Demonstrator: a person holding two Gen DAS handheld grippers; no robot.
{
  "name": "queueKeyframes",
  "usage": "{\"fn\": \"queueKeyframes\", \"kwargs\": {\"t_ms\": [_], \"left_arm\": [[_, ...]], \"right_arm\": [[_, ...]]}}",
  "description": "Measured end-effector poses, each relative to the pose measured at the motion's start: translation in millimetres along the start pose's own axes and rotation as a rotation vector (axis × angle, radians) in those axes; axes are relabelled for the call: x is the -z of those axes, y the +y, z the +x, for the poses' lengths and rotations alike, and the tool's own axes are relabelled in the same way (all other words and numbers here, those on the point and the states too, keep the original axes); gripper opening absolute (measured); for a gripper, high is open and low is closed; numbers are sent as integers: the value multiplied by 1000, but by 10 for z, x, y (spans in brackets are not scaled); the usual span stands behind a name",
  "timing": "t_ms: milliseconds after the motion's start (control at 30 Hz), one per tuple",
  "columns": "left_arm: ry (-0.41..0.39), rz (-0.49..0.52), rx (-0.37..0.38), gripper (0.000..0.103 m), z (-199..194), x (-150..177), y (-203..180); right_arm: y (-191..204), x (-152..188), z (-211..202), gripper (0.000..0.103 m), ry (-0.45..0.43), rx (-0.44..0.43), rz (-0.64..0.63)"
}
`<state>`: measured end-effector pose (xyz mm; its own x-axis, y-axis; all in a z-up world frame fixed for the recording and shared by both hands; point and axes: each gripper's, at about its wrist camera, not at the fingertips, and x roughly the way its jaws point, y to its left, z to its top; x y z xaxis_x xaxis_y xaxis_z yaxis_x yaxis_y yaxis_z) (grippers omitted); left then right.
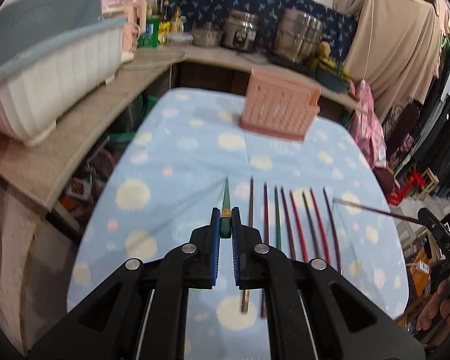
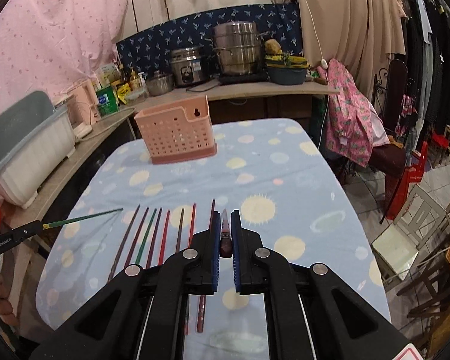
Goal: Organize utensils
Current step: 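Lift both chopsticks, lower them into the pink caddy and open both tools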
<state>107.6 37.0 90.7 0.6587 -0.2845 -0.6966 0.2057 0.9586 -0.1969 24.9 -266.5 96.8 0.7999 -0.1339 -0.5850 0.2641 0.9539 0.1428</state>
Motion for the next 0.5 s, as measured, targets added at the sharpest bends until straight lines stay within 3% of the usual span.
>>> {"fn": "queueKeyframes", "kwargs": {"t_ms": [500], "left_arm": [[-191,34,15,7,218,-1518,-327]], "right_arm": [[25,-1303,466,7,-138,-89,65]]}}
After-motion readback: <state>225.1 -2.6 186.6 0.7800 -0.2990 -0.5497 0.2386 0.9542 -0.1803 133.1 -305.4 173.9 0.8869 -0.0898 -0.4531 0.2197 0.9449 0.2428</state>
